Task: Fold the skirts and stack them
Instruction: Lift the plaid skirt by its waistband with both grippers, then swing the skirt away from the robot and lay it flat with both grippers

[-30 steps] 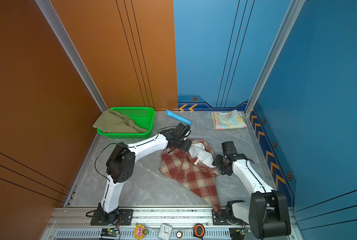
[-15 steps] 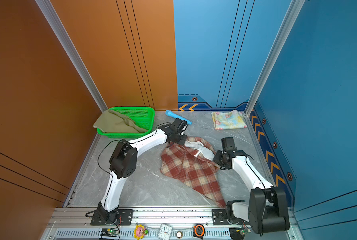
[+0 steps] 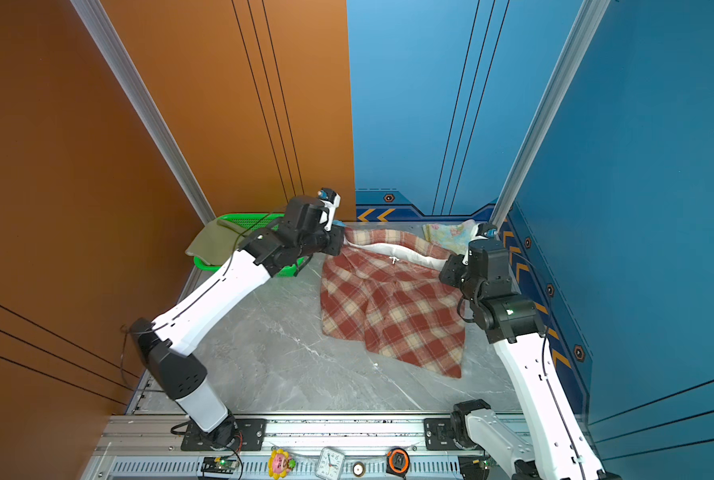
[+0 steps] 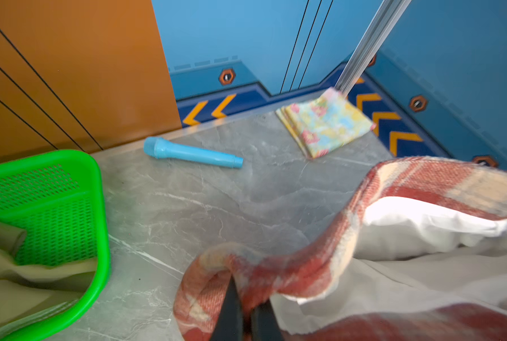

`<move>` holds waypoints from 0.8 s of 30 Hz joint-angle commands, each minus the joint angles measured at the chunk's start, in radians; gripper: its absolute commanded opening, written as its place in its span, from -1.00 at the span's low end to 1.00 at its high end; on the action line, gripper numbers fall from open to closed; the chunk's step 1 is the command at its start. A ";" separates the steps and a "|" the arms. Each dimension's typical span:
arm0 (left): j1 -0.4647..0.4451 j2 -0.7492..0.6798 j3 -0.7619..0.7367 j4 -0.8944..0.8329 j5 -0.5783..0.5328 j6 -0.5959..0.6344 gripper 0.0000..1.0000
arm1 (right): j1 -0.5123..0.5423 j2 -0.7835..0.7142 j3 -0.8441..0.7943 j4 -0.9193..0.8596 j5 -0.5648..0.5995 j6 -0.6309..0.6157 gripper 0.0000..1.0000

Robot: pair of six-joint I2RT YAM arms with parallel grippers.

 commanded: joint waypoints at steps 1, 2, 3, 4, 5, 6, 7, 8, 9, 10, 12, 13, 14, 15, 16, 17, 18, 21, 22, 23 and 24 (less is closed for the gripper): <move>-0.017 -0.094 -0.042 -0.059 -0.122 0.007 -1.00 | 0.023 -0.042 0.086 -0.062 0.078 -0.065 -1.00; -0.034 -0.131 -0.059 -0.063 -0.150 0.008 -1.00 | 0.040 -0.057 0.108 -0.072 0.089 -0.069 -1.00; -0.055 -0.171 -0.078 -0.067 -0.181 0.009 -1.00 | 0.059 -0.072 0.128 -0.082 0.095 -0.078 -1.00; -0.078 -0.208 -0.101 -0.067 -0.216 0.009 -1.00 | 0.079 -0.084 0.148 -0.098 0.103 -0.086 -1.00; -0.109 -0.251 -0.123 -0.066 -0.252 0.010 -1.00 | 0.105 -0.102 0.170 -0.117 0.117 -0.092 -1.00; -0.144 -0.291 -0.143 -0.068 -0.292 0.015 -1.00 | 0.133 -0.118 0.192 -0.136 0.129 -0.104 -1.00; -0.183 -0.330 -0.159 -0.066 -0.337 0.021 -1.00 | 0.156 -0.134 0.208 -0.153 0.147 -0.109 -1.00; -0.230 -0.368 -0.175 -0.067 -0.390 0.030 -1.00 | 0.179 -0.153 0.225 -0.165 0.163 -0.115 -1.00; -0.274 -0.401 -0.186 -0.067 -0.444 0.038 -1.00 | 0.198 -0.168 0.244 -0.182 0.170 -0.118 -1.00; -0.312 -0.425 -0.194 -0.067 -0.487 0.044 -1.00 | 0.208 -0.176 0.262 -0.200 0.179 -0.118 -1.00; -0.393 -0.459 -0.195 -0.067 -0.564 0.062 -1.00 | 0.217 -0.176 0.311 -0.235 0.171 -0.116 -1.00; -0.433 -0.465 -0.185 -0.068 -0.632 0.077 -1.00 | 0.217 -0.169 0.337 -0.253 0.162 -0.111 -1.00; -0.462 -0.462 -0.169 -0.069 -0.666 0.096 -1.00 | 0.217 -0.157 0.360 -0.266 0.152 -0.103 -1.00; -0.478 -0.451 -0.151 -0.069 -0.684 0.111 -1.00 | 0.217 -0.143 0.378 -0.277 0.147 -0.098 -1.00; -0.482 -0.434 -0.126 -0.070 -0.696 0.124 -1.00 | 0.217 -0.124 0.394 -0.287 0.142 -0.092 -1.00; -0.474 -0.409 -0.102 -0.074 -0.695 0.133 -1.00 | 0.217 -0.101 0.405 -0.295 0.148 -0.084 -1.00; -0.450 -0.383 -0.075 -0.084 -0.686 0.136 -1.00 | 0.216 -0.079 0.411 -0.303 0.159 -0.078 -1.00; -0.267 -0.276 0.012 -0.166 -0.469 0.065 -1.00 | 0.195 0.023 0.411 -0.316 0.149 -0.075 -1.00; -0.203 -0.240 0.013 -0.167 -0.396 0.048 -1.00 | 0.174 0.058 0.389 -0.296 0.125 -0.074 -1.00; -0.149 -0.201 0.009 -0.167 -0.342 0.032 -1.00 | 0.143 0.085 0.347 -0.258 0.084 -0.068 -1.00; -0.109 -0.164 0.005 -0.167 -0.295 0.020 -1.00 | 0.111 0.108 0.303 -0.219 0.039 -0.059 -1.00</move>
